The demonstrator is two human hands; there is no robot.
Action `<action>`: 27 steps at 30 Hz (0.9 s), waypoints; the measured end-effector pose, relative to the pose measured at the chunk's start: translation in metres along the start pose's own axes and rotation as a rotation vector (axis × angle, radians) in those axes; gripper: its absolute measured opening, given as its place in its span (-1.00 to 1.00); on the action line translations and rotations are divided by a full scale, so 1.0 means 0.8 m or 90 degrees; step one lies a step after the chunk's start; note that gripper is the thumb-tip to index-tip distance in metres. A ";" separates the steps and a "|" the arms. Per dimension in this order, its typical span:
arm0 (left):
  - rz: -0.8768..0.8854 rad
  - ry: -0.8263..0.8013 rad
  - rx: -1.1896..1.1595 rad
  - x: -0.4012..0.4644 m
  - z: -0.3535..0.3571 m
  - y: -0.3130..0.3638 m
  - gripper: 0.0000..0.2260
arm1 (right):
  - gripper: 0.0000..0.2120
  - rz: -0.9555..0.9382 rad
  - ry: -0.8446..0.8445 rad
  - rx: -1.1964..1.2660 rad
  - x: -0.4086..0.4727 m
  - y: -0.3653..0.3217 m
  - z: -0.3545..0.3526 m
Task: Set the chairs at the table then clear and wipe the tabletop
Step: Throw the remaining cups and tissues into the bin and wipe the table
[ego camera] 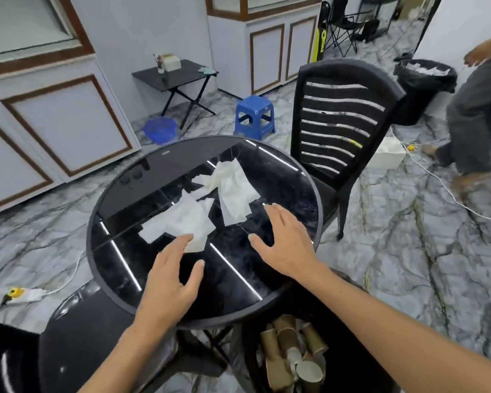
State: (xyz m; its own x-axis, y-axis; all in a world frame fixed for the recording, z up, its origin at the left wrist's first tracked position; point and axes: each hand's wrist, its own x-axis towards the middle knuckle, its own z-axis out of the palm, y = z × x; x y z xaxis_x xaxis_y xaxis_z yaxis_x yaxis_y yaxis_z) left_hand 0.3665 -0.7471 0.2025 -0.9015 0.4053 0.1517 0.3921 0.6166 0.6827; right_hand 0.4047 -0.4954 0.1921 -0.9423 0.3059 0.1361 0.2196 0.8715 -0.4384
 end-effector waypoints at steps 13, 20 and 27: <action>0.078 -0.102 0.183 0.163 0.047 -0.071 -0.36 | -0.28 -0.041 0.018 -0.042 0.197 -0.035 0.070; 0.086 -0.144 0.256 0.190 0.056 -0.088 -0.37 | -0.31 -0.031 -0.032 -0.102 0.233 -0.042 0.117; 0.093 -0.125 0.259 0.208 0.059 -0.096 -0.40 | -0.62 -0.089 0.021 -0.086 0.241 -0.040 0.132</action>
State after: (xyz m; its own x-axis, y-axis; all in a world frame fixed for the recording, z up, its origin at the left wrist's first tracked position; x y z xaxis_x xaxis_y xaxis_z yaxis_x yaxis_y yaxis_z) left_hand 0.1949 -0.6950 0.1421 -0.7954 0.6031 0.0608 0.5873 0.7420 0.3233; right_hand 0.1893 -0.5045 0.1382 -0.9577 0.1890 0.2172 0.1215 0.9492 -0.2904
